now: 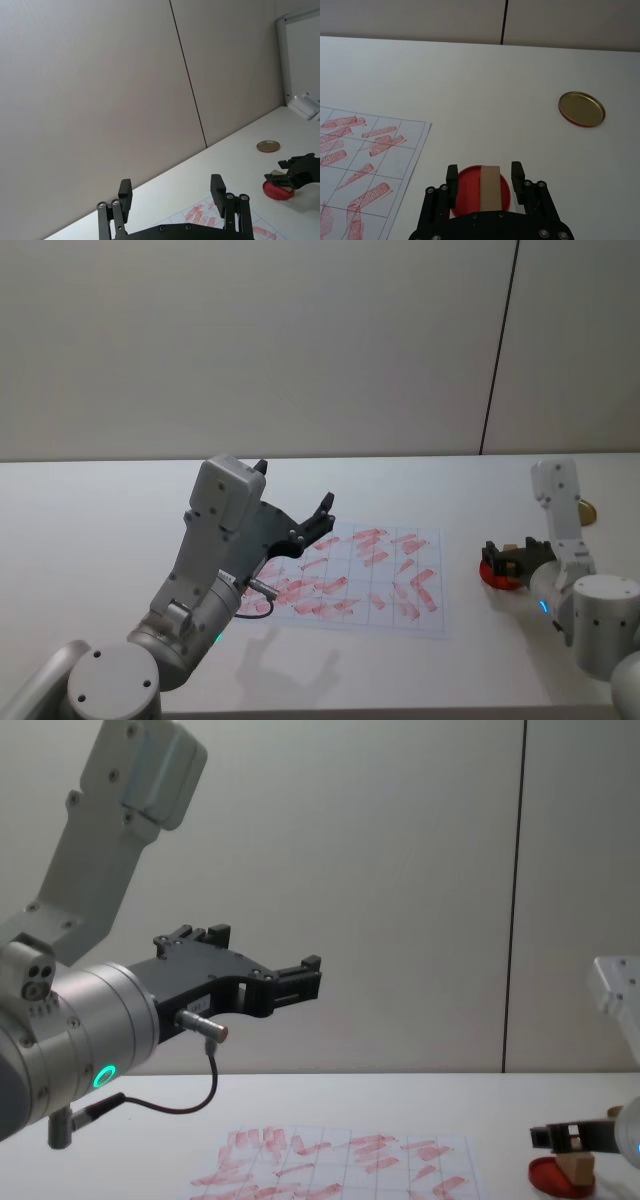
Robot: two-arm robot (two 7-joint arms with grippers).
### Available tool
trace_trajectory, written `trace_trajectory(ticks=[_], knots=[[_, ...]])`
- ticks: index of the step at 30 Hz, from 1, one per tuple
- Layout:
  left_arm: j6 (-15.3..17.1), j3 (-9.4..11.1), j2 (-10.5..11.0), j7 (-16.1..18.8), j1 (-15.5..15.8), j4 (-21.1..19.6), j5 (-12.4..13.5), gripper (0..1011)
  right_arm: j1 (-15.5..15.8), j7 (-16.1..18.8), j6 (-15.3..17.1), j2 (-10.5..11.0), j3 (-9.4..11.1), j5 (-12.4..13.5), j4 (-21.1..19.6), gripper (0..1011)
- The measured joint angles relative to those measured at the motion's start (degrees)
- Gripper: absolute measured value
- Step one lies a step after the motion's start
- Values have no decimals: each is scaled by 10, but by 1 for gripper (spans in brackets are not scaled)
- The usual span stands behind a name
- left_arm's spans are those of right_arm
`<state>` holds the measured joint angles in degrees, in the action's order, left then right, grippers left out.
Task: Use the one hand to pick up the stamp and affix it onto the A4 paper.
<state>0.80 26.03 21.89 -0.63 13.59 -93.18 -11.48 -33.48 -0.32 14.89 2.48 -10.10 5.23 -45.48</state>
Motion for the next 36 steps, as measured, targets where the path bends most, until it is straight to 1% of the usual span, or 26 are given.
trace_trajectory(ticks=[5,6,7,9,10,12,13,14,15,17,19,20,23,24,28,29,36], knots=[[0,0,0,0,0,0,0,993,3,1,-9,0,1,0,-9,764],[0,0,0,0,0,0,0,993,4,1,-11,1,2,1,-12,764],[0,0,0,0,0,0,0,993,7,1,-12,1,2,1,-16,805],[0,0,0,0,0,0,0,993,12,1,-15,2,3,3,-29,858],[0,0,0,0,0,0,0,993,14,1,-17,3,3,4,-34,910],[0,0,0,0,0,0,0,993,22,1,-20,4,4,5,-52,938],[0,0,0,0,0,0,0,993,25,1,-21,5,4,6,-59,980],[0,0,0,0,0,0,0,993,31,1,-24,6,5,8,-74,1000],[0,0,0,0,0,0,0,993,33,1,-25,7,5,8,-78,1001],[0,0,0,0,0,0,0,993,44,1,-30,9,6,10,-102,1001],[0,0,0,0,0,0,0,993,50,1,-32,11,7,12,-117,1001],[0,0,0,0,0,0,0,993,59,1,-35,13,8,13,-136,1001],[0,0,0,0,0,0,0,993,70,2,-38,16,10,16,-161,1001],[0,0,0,0,0,0,0,993,79,2,-39,19,12,18,-180,1001],[0,0,0,0,0,0,0,993,96,3,-41,24,14,22,-218,1001],[0,0,0,0,0,0,0,993,96,3,-41,24,14,22,-218,1001],[0,0,0,0,0,0,0,993,115,5,-44,29,17,27,-258,1001]])
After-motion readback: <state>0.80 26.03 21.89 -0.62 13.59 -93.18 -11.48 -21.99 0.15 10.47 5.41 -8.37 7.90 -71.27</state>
